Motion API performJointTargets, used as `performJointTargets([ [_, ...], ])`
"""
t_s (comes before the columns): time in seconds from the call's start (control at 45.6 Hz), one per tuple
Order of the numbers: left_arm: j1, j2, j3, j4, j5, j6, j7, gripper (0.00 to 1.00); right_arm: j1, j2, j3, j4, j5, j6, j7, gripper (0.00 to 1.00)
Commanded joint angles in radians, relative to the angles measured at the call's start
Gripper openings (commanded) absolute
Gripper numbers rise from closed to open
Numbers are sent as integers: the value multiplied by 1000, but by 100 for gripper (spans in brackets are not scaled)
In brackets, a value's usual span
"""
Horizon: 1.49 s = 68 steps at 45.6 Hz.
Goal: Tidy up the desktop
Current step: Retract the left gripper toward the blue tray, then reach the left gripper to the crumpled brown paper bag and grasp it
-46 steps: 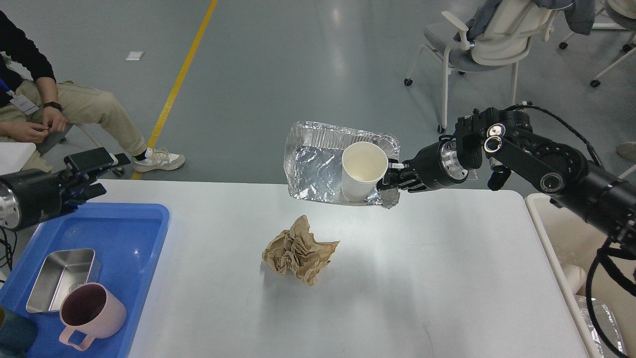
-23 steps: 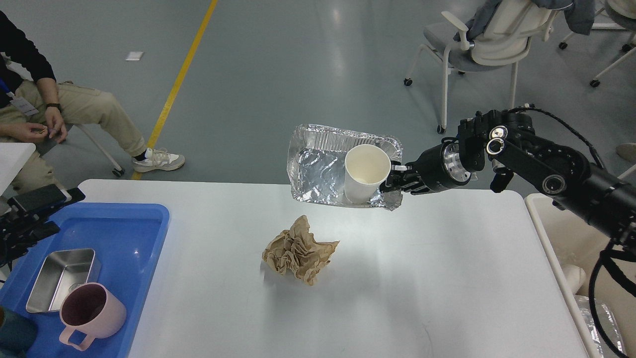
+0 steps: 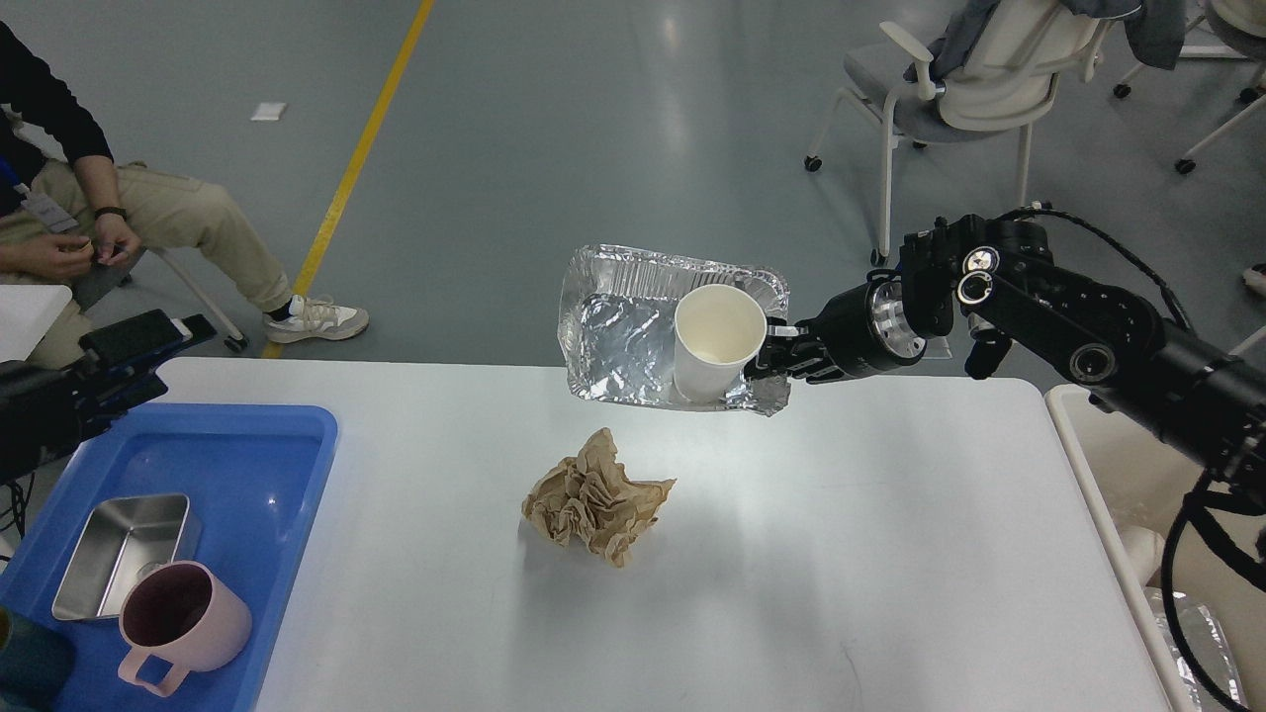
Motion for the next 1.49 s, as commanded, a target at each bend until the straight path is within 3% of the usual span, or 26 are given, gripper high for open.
performJointTargets([
  [0.0,-16,-125,1,110,304,-59,-9,97,-1,-5,1,2,0,0,0,0],
  [0.132,-39,-228,1,200,596,-110,-18,97,-2,-5,1,2,0,0,0,0],
  [0.329,-71,-449,2,335,988,-131,-79,97,-4,0,5,2,0,-3,0,0],
  [0.548,-115,-649,2,360,1277,-162,-81,97,-5,3,8,2,0,-3,0,0],
  [0.724,-161,-782,50,397,1346,-187,-79,97,-5,4,8,1,0,-11,0,0],
  [0.965,-166,-965,104,542,1346,-180,-79,97,-8,1,11,4,0,-11,0,0],
  [1.229,-117,-1074,107,665,1338,-167,-81,97,-8,0,12,5,2,-11,0,0],
  [1.47,-50,-1141,107,795,1325,-85,-82,97,-11,-3,14,5,2,-11,0,0],
])
